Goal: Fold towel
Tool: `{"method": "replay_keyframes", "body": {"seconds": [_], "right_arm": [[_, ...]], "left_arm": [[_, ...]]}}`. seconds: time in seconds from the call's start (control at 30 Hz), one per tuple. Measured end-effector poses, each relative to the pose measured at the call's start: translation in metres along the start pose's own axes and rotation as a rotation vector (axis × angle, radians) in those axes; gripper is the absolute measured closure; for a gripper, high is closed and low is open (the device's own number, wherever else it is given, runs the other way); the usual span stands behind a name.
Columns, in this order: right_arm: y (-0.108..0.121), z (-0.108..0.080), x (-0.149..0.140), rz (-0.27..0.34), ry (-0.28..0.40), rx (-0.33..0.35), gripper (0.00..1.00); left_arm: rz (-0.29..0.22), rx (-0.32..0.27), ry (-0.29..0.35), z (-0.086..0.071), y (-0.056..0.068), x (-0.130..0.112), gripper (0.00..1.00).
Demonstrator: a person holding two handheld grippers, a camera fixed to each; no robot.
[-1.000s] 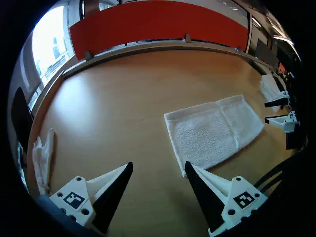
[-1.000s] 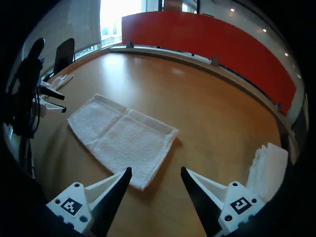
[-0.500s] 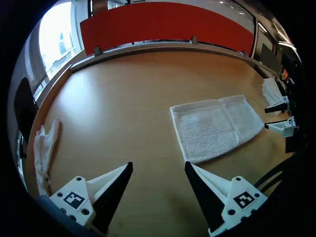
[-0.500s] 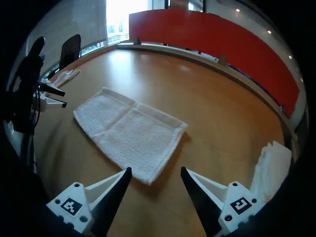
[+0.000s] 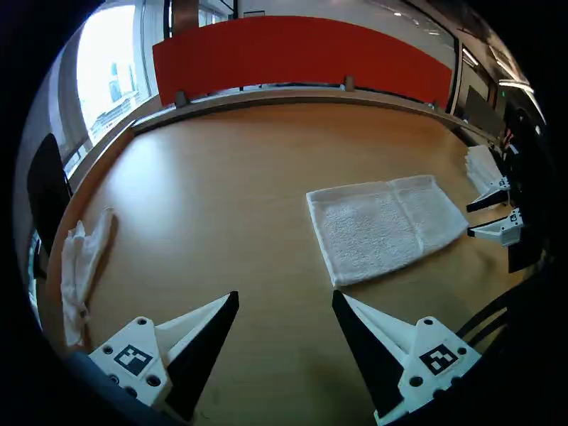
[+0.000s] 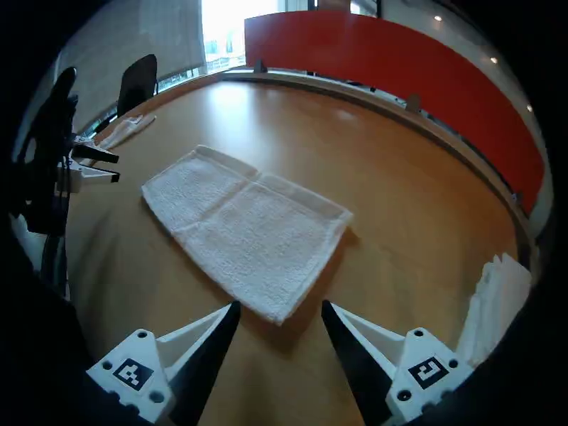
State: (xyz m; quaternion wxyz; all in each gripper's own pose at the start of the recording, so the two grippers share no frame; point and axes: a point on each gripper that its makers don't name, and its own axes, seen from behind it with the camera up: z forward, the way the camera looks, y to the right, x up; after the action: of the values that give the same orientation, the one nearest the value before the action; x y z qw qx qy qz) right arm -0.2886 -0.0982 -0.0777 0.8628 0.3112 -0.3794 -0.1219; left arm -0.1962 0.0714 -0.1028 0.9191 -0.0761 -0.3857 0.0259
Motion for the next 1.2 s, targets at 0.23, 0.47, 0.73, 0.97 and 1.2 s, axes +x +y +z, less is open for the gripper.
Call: {"method": "replay_keyframes", "body": {"seconds": [0.23, 0.47, 0.73, 0.97, 1.2], "right_arm": [[-0.001, 0.001, -0.002, -0.018, -0.013, 0.028, 0.19], [-0.002, -0.001, -0.004, -0.051, -0.034, 0.041, 0.19], [-0.005, -0.001, -0.007, -0.069, -0.052, 0.061, 0.42], [-0.001, 0.002, -0.010, -0.070, -0.069, 0.055, 0.51], [0.002, 0.001, -0.013, -0.071, -0.083, 0.063, 0.59]], "left_arm": [[0.010, -0.004, 0.035, -0.008, -0.001, -0.006, 0.02], [-0.012, 0.012, 0.058, -0.015, -0.006, -0.010, 0.02], [-0.034, 0.032, 0.086, -0.022, -0.015, -0.014, 0.02], [-0.050, 0.042, 0.102, -0.027, -0.022, -0.024, 0.02], [-0.067, 0.054, 0.110, -0.032, -0.026, -0.032, 0.02]]}}
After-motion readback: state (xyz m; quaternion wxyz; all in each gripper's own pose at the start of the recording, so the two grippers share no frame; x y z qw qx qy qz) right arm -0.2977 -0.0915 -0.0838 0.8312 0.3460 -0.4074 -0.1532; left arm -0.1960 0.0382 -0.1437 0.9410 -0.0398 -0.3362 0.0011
